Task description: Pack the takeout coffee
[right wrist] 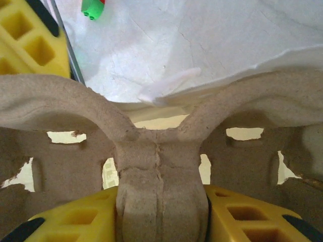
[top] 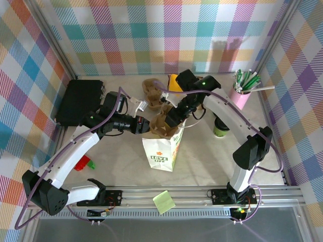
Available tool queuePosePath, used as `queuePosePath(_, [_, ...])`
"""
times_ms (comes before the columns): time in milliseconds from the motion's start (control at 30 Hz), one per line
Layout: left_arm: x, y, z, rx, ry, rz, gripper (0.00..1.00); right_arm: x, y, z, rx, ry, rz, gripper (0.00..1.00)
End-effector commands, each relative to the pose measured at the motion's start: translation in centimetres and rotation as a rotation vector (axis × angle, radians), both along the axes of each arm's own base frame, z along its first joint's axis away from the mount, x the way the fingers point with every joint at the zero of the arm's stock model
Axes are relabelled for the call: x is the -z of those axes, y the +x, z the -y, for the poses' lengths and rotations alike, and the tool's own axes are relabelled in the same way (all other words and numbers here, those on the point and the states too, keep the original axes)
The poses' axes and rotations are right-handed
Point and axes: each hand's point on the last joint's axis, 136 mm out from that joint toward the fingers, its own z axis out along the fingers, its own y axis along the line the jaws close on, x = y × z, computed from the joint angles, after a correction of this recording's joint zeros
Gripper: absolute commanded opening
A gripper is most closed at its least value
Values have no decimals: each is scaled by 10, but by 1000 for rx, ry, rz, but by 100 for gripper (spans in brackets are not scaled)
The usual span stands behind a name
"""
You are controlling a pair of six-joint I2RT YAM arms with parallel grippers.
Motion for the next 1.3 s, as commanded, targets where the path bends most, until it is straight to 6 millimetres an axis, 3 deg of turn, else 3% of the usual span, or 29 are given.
queuePosePath(0, [-16,-6,3,33,-23,32,0,3,3,3,9,-27,68,42])
queuePosePath(133, [-19,-3,2,23,-16,53,0,14,0,5,-8,-74,123,42])
queuePosePath(467, [-25,-4,-3,38,23,104,0,6,-18,-1,-71,-92,225,42])
queuePosePath(767, [-26,-16,-2,96,-2,124,0,-15,2,-19,56,23,296,43])
queuePosePath(1000, [-18,-16,-1,88,-12,99,0,4,4,-27,67,27,246,43])
queuePosePath(1267, [-7,-12,-2,57,8,54,0,27,5,-22,53,-36,236,43])
